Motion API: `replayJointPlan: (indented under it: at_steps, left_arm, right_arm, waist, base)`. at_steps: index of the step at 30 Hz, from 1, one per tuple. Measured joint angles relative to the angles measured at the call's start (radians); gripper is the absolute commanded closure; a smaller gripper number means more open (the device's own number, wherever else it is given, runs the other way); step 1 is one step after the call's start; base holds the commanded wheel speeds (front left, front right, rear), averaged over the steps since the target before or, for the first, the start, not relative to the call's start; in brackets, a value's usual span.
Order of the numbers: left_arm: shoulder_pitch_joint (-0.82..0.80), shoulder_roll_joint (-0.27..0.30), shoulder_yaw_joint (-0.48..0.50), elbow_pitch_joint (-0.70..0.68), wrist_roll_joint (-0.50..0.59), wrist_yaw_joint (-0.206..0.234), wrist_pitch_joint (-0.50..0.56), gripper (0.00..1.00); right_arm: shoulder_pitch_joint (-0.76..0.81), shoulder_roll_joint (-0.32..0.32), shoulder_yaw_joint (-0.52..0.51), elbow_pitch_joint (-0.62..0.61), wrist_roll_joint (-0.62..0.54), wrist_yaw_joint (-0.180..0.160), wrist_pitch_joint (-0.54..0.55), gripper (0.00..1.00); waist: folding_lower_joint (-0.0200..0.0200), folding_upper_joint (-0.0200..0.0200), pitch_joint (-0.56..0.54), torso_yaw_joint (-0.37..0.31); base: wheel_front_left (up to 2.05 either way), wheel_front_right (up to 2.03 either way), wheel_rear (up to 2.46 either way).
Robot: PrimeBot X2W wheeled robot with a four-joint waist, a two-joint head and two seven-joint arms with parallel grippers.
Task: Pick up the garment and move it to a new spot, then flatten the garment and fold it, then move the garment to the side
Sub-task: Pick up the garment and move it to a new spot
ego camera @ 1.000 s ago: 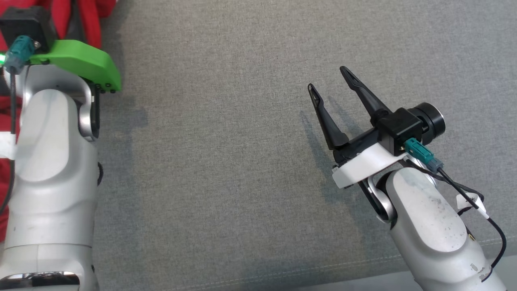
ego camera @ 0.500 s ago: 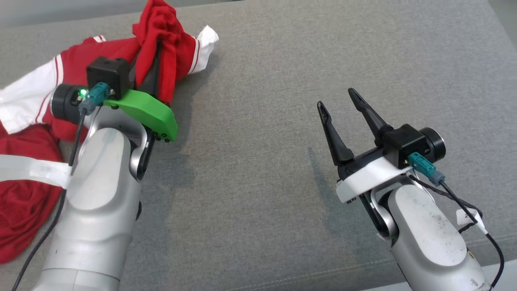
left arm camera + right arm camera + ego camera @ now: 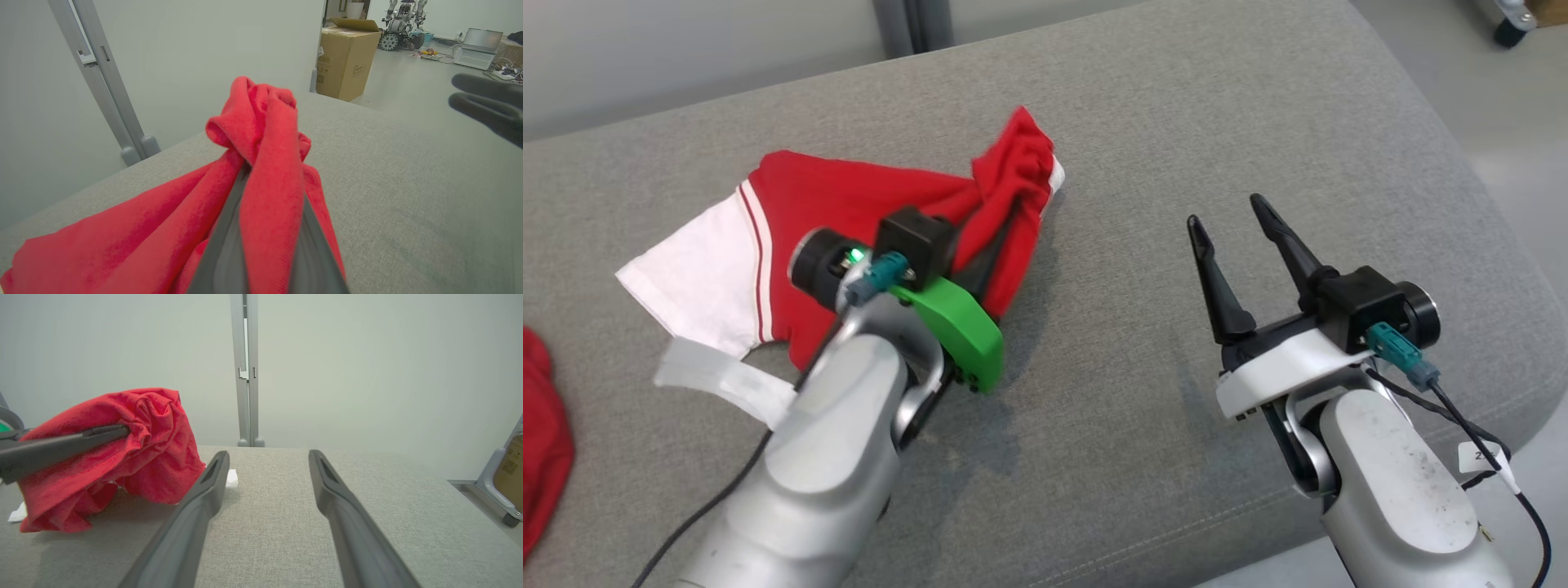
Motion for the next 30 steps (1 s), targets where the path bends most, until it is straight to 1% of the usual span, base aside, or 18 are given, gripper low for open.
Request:
replayJointPlan:
  at_steps: [5,8,12,14,19,20,21,22,23,24,30]
  left_arm:
    - [0.068,0.005,-0.169,-0.041,-0.058,0.000,0.037,1.00]
    - [0.109,0.008,-0.235,-0.055,-0.070,0.000,0.054,1.00]
    - [0.136,0.015,-0.253,-0.045,-0.071,0.000,0.080,1.00]
    - [0.151,0.016,-0.255,-0.026,-0.071,0.000,0.090,1.00]
    - [0.196,0.019,-0.263,-0.004,-0.071,0.000,0.105,1.00]
    - [0.217,0.020,-0.264,0.000,-0.085,0.000,0.105,1.00]
    - [0.217,0.020,-0.264,0.000,-0.085,0.000,0.105,0.92]
    - [0.226,0.020,-0.266,0.000,-0.095,0.000,0.105,0.69]
    - [0.235,0.020,-0.267,0.000,-0.106,0.000,0.103,0.33]
    - [0.242,0.020,-0.268,-0.001,-0.113,0.000,0.097,0.00]
    - [0.262,0.021,-0.264,-0.032,-0.150,0.002,0.059,0.00]
  right_arm:
    - [0.021,-0.013,-0.060,-0.016,0.000,-0.033,0.000,0.00]
    - [0.031,-0.034,-0.082,-0.030,0.000,-0.041,0.000,0.00]
    - [0.036,-0.040,-0.102,-0.043,0.000,-0.043,0.000,0.00]
    - [0.049,-0.047,-0.112,-0.046,0.000,-0.050,0.000,0.00]
    - [0.076,-0.052,-0.115,-0.047,0.000,-0.050,0.000,0.00]
    - [0.077,-0.052,-0.115,-0.047,0.000,-0.050,0.000,0.00]
    - [0.077,-0.052,-0.115,-0.047,0.000,-0.050,0.000,0.00]
    - [0.078,-0.052,-0.115,-0.047,0.000,-0.049,0.000,0.00]
    - [0.078,-0.052,-0.115,-0.047,0.000,-0.049,0.000,0.00]
    - [0.080,-0.052,-0.114,-0.047,0.000,-0.049,0.000,0.00]
    - [0.094,-0.052,-0.100,-0.045,0.000,-0.039,0.000,0.00]
  waist:
    - [0.0000,0.0000,-0.005,-0.044]
    - [0.0000,0.0000,-0.006,-0.057]
    - [0.0000,0.0000,-0.004,-0.055]
    - [0.0000,0.0000,-0.005,-0.047]
    - [0.0000,0.0000,-0.010,-0.028]
    - [0.0000,0.0000,-0.014,-0.016]
    - [0.0000,0.0000,-0.014,-0.016]
    - [0.0000,0.0000,-0.016,-0.010]
    - [0.0000,0.0000,-0.019,-0.004]
    - [0.0000,0.0000,-0.022,0.002]
    - [0.0000,0.0000,-0.045,0.033]
  base:
    - [0.00,0.00,0.00]
    - [0.00,0.00,0.00]
    - [0.00,0.00,0.00]
    - [0.00,0.00,0.00]
    - [0.00,0.00,0.00]
    - [0.00,0.00,0.00]
    - [0.00,0.00,0.00]
    - [0.00,0.00,0.00]
    - [0.00,0.00,0.00]
    - [0.00,0.00,0.00]
    - [0.00,0.00,0.00]
